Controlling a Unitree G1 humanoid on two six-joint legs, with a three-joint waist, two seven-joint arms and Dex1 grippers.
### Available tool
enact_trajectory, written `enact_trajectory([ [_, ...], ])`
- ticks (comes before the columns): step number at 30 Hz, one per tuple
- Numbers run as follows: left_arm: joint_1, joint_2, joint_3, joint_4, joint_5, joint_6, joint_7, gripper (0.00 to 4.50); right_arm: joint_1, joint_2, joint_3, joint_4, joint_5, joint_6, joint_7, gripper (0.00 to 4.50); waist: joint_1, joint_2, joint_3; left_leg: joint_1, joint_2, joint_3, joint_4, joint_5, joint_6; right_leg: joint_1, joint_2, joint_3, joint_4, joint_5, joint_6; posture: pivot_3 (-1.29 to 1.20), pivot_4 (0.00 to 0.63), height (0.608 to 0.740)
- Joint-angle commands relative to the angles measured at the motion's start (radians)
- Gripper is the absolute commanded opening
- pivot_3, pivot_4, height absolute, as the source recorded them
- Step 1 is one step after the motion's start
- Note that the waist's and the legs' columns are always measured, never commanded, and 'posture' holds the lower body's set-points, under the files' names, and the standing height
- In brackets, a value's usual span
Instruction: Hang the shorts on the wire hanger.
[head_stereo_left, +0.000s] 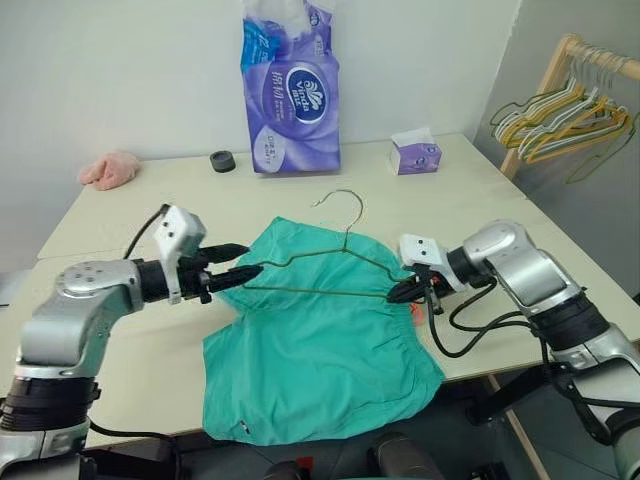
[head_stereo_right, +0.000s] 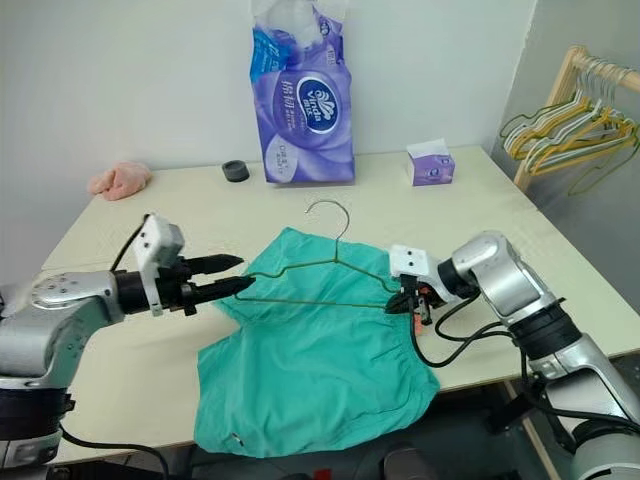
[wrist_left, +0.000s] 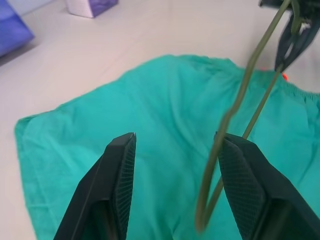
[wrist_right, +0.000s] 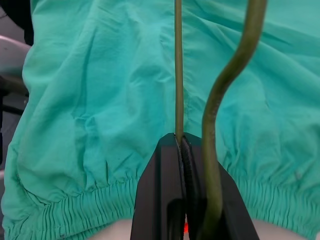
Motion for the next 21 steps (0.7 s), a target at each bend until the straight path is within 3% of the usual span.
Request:
enact_trajectory([
  [1, -0.003, 0.003, 0.106, 0.02, -0.033, 0.013, 0.055, 2.61, 0.009, -0.032, -0.071, -0.047, 0.054, 0.075, -0.014, 0.0, 0.0, 0.0, 0.0, 0.0, 0.0, 0.0, 0.0, 0.0, 0.0, 0.0, 0.0, 0.0, 0.0, 0.0, 0.0, -0.23, 0.029, 0.74],
  [8, 0.156, -0.013, 0.151, -0.095, -0.123, 0.052, 0.03, 2.61, 0.133, -0.158, -0.247, -0.08, 0.155, 0.242, -0.078, 0.0, 0.008, 0.0, 0.0, 0.0, 0.0, 0.001, 0.0, -0.001, -0.001, 0.0, -0.001, 0.0, -0.002, 0.0, 0.0, -0.24, 0.034, 0.74],
  [12, 0.243, -0.029, 0.067, -0.199, -0.12, 0.01, -0.021, 2.61, 0.359, -0.234, -0.423, -0.187, 0.238, 0.39, -0.15, 0.0, 0.014, -0.002, 0.002, -0.003, 0.0, 0.0, 0.0, -0.001, -0.001, 0.0, -0.001, -0.001, -0.003, 0.0, 0.0, -0.29, 0.044, 0.74],
  [21, 0.197, -0.041, -0.03, -0.182, -0.072, -0.066, -0.032, 2.61, 0.736, -0.269, -0.718, -0.357, 0.39, 0.583, -0.25, 0.0, -0.016, 0.001, 0.006, 0.001, 0.002, 0.005, 0.0, -0.001, 0.0, 0.003, 0.002, 0.003, -0.002, -0.006, 0.004, -0.34, 0.05, 0.74],
])
